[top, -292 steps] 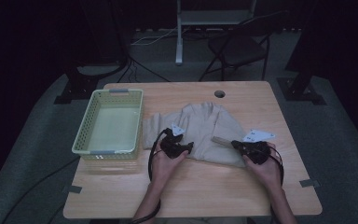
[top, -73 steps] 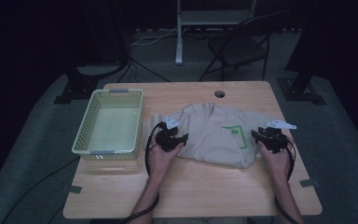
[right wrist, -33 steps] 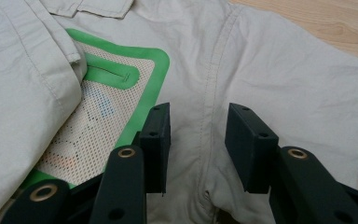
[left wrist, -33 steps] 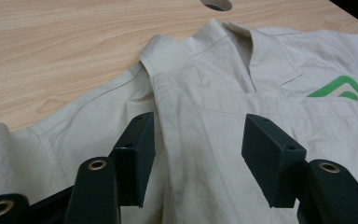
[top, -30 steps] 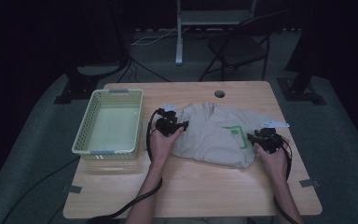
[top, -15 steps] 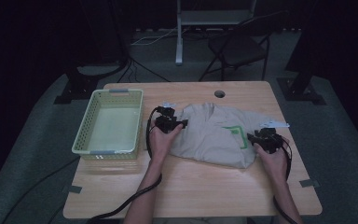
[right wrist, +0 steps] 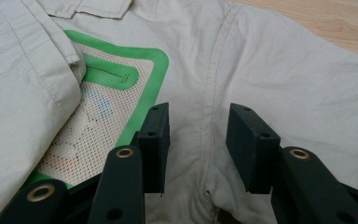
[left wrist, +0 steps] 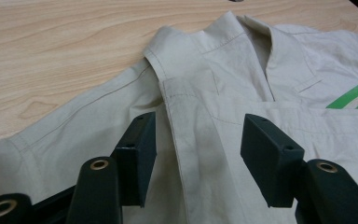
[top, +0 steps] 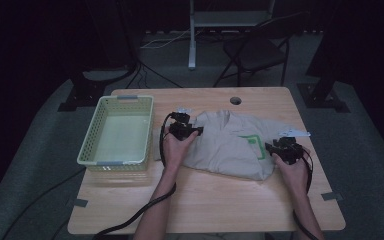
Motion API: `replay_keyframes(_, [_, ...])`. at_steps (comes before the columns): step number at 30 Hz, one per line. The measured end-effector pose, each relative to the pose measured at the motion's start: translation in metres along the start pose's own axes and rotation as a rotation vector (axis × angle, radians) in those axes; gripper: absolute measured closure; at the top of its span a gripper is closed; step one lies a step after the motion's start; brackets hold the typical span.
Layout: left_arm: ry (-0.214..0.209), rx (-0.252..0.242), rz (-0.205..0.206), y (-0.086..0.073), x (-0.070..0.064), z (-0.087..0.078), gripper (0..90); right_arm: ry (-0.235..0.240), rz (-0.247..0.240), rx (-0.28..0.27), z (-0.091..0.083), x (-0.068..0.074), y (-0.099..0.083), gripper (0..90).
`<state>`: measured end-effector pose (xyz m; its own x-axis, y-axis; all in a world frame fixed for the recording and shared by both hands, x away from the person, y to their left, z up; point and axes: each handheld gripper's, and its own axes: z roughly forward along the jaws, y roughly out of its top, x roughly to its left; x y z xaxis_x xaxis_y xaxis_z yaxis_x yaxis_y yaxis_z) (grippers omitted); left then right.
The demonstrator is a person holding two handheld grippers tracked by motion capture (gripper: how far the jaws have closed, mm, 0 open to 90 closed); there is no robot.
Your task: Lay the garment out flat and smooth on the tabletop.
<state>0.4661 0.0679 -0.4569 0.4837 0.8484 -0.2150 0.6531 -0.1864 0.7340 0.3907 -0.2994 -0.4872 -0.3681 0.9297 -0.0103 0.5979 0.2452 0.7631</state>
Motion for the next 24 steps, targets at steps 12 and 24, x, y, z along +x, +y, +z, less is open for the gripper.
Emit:
replay_keyframes(12, [0.007, 0.029, 0.006, -0.003, -0.003, 0.014, 56.4, -0.004, -0.004, 0.0, 0.0, 0.001, 0.0, 58.7])
replay_keyframes(24, [0.02, 0.037, 0.04, -0.003, -0.008, 0.016, 73.4, -0.005, -0.005, 0.0, 0.0, 0.001, 0.0, 58.4])
